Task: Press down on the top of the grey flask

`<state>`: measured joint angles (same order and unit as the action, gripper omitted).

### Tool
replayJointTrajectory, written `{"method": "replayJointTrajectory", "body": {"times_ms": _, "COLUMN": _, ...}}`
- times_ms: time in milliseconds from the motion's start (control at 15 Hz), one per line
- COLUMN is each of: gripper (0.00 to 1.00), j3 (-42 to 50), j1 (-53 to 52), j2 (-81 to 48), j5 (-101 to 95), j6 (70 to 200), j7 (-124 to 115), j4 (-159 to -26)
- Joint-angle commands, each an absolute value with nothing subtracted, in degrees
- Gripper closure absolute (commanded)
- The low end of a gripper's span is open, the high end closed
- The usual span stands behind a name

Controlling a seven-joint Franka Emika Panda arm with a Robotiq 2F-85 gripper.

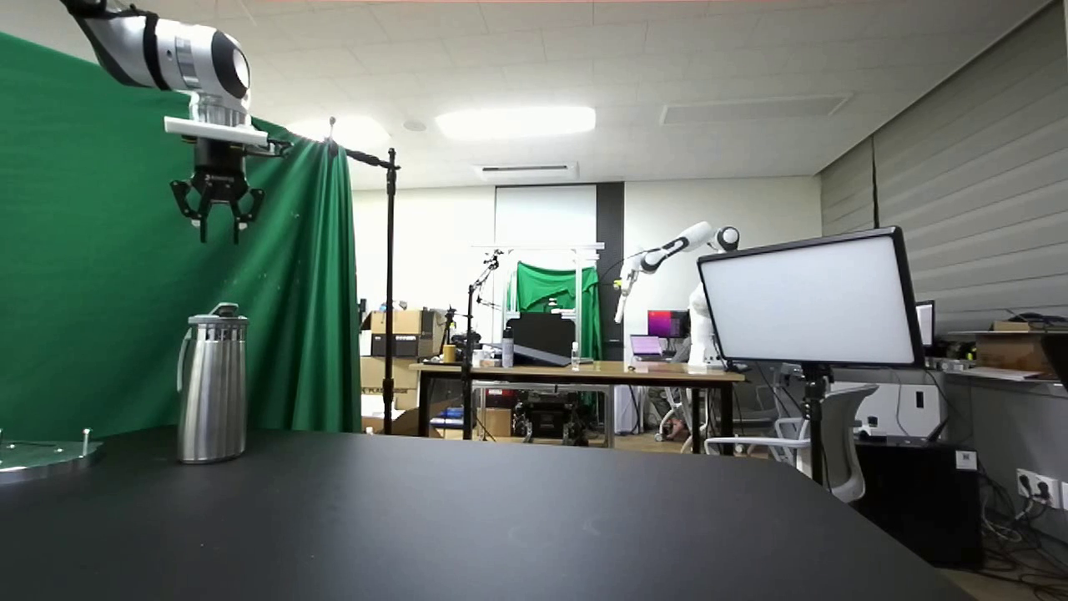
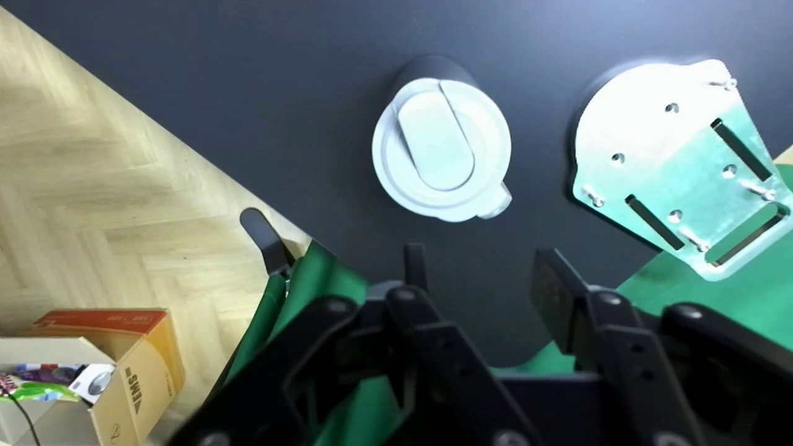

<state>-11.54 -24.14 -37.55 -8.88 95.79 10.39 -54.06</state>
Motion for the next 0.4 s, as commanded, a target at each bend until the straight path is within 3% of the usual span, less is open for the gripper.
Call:
{"method": "replayJointTrajectory", "body": {"times_ms": 0, "gripper": 0.44, "j3": -11.6, "j1": -23.8, "j2": -36.9, "j5": -8.6, "j6": 95.6, "j7": 10.4, "j4": -55.0}}
{"method": "replayJointTrajectory", "body": {"times_ms": 67, "gripper": 0.39, "j3": -11.6, "j1": -23.7, "j2": -36.4, "j5": -8.5, "j6": 95.6, "j7": 10.5, "j4": -55.6}}
{"method": "replayJointTrajectory", "body": {"times_ms": 333, "gripper": 0.39, "j3": -11.7, "j1": -23.6, "j2": -35.9, "j5": -8.3, "j6": 95.6, "j7": 10.5, "j4": -56.6}}
